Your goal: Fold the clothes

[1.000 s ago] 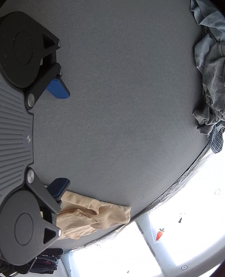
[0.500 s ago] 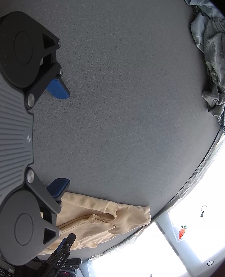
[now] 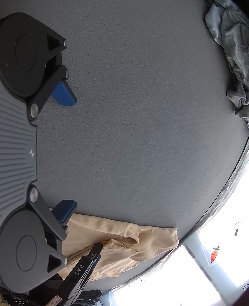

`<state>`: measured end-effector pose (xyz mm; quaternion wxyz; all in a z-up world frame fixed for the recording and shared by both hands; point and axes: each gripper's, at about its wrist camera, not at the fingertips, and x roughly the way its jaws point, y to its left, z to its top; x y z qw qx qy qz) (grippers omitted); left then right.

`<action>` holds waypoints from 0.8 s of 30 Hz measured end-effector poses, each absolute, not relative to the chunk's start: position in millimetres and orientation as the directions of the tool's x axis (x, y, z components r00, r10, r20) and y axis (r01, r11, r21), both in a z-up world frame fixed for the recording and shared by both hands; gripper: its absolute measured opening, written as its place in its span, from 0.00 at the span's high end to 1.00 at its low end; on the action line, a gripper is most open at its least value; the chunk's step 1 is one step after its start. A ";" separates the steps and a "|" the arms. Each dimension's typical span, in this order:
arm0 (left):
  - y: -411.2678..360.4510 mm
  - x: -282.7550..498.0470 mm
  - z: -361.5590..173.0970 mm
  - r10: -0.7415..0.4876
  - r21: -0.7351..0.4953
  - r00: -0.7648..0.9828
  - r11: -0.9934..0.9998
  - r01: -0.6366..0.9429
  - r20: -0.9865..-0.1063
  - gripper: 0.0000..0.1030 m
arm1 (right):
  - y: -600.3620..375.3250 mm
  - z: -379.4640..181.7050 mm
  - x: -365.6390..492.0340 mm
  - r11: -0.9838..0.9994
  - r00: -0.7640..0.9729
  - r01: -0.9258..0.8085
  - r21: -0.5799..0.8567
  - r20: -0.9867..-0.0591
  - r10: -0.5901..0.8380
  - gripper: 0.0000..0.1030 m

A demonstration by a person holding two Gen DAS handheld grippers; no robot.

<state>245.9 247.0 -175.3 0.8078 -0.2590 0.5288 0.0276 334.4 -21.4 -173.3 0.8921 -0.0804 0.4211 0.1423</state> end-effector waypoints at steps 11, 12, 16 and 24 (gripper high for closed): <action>248.1 244.4 -176.2 -0.226 -0.388 0.442 0.863 -0.322 -0.868 0.00 | -43.5 -148.9 330.2 0.959 0.632 -0.249 0.135 -0.728 0.267 0.96; 248.2 244.2 -176.3 -0.225 -0.388 0.443 0.863 -0.322 -0.868 0.00 | -48.6 -145.6 328.5 0.960 0.639 -0.233 0.153 -0.720 0.270 0.97; 244.4 245.0 -175.8 -0.202 -0.372 0.445 0.865 -0.335 -0.872 0.00 | -69.7 -131.7 318.5 0.970 0.683 -0.176 0.169 -0.689 0.244 0.99; 213.4 240.5 -173.4 -0.063 -0.196 0.395 0.932 -0.304 -0.916 0.00 | -71.6 -140.1 314.0 0.969 0.639 -0.237 0.072 -0.739 0.211 0.77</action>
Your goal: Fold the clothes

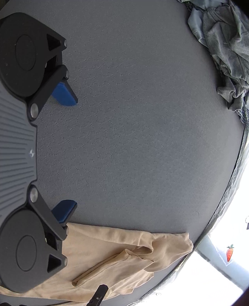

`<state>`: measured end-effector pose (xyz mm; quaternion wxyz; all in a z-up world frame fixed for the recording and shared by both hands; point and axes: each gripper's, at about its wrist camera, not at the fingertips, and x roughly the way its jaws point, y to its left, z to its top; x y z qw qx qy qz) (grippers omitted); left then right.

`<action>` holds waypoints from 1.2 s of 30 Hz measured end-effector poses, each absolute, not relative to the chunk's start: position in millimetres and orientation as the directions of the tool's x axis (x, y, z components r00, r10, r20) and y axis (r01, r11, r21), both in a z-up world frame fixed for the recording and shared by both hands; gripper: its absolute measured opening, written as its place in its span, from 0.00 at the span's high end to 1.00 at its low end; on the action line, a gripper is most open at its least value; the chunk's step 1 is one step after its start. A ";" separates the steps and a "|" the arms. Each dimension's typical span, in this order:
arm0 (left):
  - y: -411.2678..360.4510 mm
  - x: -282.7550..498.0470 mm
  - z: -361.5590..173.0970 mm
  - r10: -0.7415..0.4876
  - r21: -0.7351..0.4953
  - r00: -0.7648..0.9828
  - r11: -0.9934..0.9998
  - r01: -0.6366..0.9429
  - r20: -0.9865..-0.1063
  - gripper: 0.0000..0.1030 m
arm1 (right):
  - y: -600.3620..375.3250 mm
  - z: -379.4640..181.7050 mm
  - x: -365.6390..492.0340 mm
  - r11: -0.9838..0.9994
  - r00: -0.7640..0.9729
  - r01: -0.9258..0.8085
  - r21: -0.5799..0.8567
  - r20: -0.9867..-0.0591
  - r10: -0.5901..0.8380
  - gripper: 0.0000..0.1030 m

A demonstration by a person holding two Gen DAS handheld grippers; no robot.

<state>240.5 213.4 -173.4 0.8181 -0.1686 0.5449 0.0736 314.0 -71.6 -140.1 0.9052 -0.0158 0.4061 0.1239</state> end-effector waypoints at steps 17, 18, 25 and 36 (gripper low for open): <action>202.3 240.9 -175.3 -0.025 -0.092 0.301 0.973 -0.212 -0.953 0.00 | -52.6 -171.8 344.9 0.967 0.566 -0.225 0.115 -0.793 0.226 0.63; 199.8 243.0 -175.9 -0.017 -0.076 0.289 0.978 -0.194 -0.957 0.00 | -52.5 -172.1 346.5 0.969 0.566 -0.216 0.119 -0.794 0.223 0.62; 191.0 257.0 -178.2 0.021 -0.007 0.218 0.992 -0.124 -0.976 0.00 | -42.7 -173.5 350.9 0.970 0.566 -0.222 0.100 -0.797 0.212 0.53; 193.2 265.0 -175.5 0.032 0.009 0.183 0.992 -0.126 -0.983 0.00 | -21.7 -178.7 350.4 0.944 0.579 -0.329 -0.027 -0.795 0.179 0.55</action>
